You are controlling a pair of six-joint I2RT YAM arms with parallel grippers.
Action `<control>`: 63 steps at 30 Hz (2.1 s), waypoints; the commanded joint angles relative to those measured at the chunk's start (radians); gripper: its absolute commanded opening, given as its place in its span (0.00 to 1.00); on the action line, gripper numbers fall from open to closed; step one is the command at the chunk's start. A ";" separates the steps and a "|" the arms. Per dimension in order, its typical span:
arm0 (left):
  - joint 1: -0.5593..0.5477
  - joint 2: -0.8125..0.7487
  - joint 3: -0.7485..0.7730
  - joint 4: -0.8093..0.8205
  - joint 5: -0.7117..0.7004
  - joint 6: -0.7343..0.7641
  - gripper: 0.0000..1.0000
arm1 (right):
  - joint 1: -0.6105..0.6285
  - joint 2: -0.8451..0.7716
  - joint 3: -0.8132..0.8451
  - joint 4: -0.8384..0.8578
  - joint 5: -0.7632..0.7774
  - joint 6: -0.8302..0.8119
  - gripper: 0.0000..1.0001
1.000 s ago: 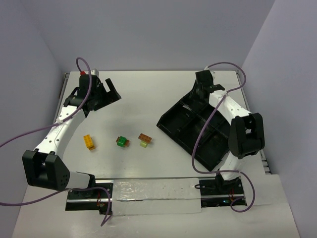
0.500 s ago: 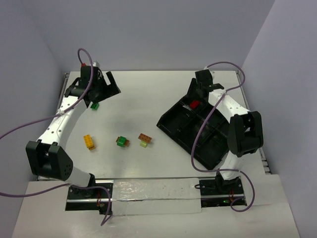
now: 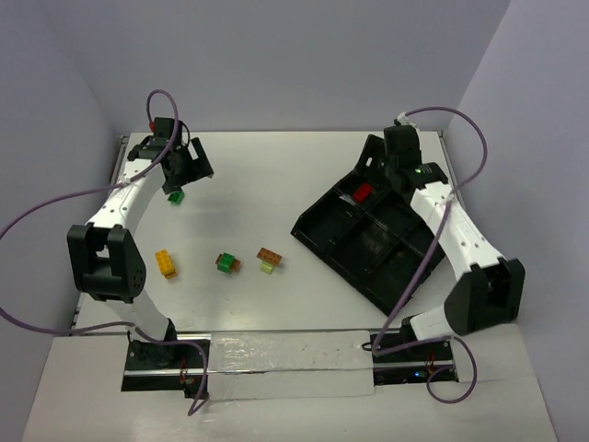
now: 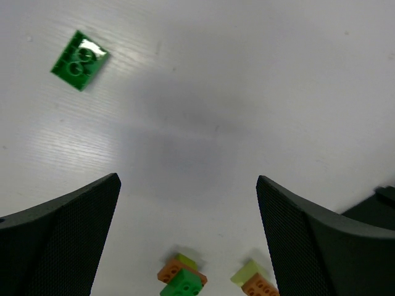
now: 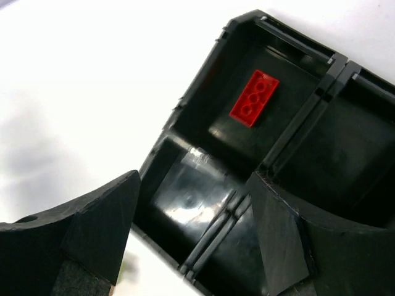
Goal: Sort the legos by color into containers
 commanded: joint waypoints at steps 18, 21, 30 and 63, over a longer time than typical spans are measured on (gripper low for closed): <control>0.094 0.400 0.284 -0.079 -0.443 0.161 0.99 | 0.221 -0.160 -0.034 -0.068 0.036 -0.007 0.82; 0.095 0.432 0.301 -0.053 -0.404 0.196 0.99 | 0.221 -0.152 -0.025 -0.076 0.038 -0.010 0.82; 0.126 0.512 0.333 -0.033 -0.326 0.235 0.99 | 0.223 -0.156 -0.020 -0.089 0.044 -0.011 0.82; 0.144 0.485 0.227 0.025 -0.102 0.183 0.04 | 0.243 -0.140 -0.021 -0.102 0.054 -0.010 0.82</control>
